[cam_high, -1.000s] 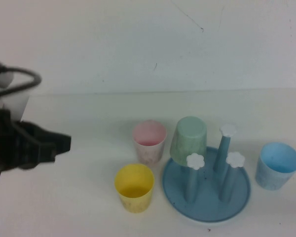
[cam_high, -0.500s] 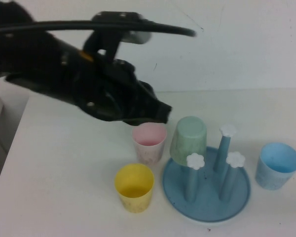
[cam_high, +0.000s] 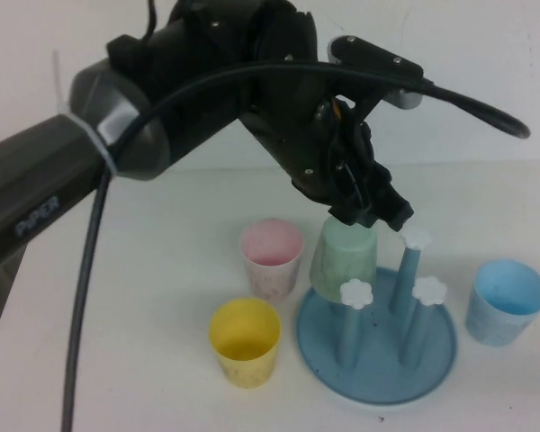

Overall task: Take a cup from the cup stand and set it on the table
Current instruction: Pick up the cup from the rack

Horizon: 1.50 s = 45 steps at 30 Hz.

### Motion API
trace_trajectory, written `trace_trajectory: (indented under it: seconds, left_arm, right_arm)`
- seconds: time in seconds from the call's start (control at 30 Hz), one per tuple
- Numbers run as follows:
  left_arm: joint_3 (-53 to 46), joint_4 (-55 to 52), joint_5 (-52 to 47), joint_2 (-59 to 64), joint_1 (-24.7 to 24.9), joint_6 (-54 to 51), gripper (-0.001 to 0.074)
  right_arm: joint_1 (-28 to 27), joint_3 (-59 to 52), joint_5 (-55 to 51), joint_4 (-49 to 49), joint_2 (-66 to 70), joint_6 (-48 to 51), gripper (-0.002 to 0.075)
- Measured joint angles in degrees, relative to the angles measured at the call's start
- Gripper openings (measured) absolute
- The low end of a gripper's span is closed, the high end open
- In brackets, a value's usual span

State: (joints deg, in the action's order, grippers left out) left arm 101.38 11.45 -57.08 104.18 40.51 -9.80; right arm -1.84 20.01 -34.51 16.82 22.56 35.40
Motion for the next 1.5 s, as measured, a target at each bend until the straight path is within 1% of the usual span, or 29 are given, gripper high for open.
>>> trace_trajectory:
  seconds: [0.07,0.17,0.23,0.33,0.57,1.0,1.07,1.13,1.2,1.5]
  left_arm:
    - [2.3,-0.6,-1.3,2.3,0.0,1.8,0.0367]
    - [5.2,-2.3,-3.2,5.5,0.1,3.3,0.0577]
    - [6.9,-3.9,-4.3,7.1,0.1,3.9,0.0640]
    - [8.7,-6.7,-4.7,9.3,0.1,4.5,0.0678]
    - [9.6,-11.8,-3.8,12.3,0.1,5.9,0.0692]
    - [9.9,-10.4,-3.5,15.1,0.1,6.7,0.0689]
    - [9.9,-10.1,-3.7,15.1,0.1,6.7,0.0662]
    - [10.0,-9.8,-4.7,15.1,0.1,6.8,0.0610]
    - [10.0,-9.7,-5.6,15.1,0.1,6.8,0.0528]
    - [10.1,-9.7,-7.4,14.8,0.1,7.0,0.0523]
  right_arm:
    - [0.0,0.0,0.0,0.0,0.0,0.0,-0.0003]
    - [0.0,0.0,0.0,0.0,0.0,0.0,-0.0003]
    - [0.0,0.0,0.0,0.0,0.0,0.2,-0.0003]
    - [0.0,0.0,0.0,0.1,0.0,0.7,-0.0003]
    - [0.0,0.0,0.1,0.5,0.0,1.0,-0.0003]
    - [0.0,0.0,0.3,0.9,0.0,1.4,-0.0003]
    - [0.0,0.0,0.3,1.0,0.0,1.5,-0.0003]
    - [0.0,0.0,0.3,1.0,0.0,1.5,-0.0003]
    - [0.0,0.0,0.4,1.1,0.0,1.5,-0.0003]
    - [0.0,0.0,0.4,1.3,0.0,1.5,-0.0003]
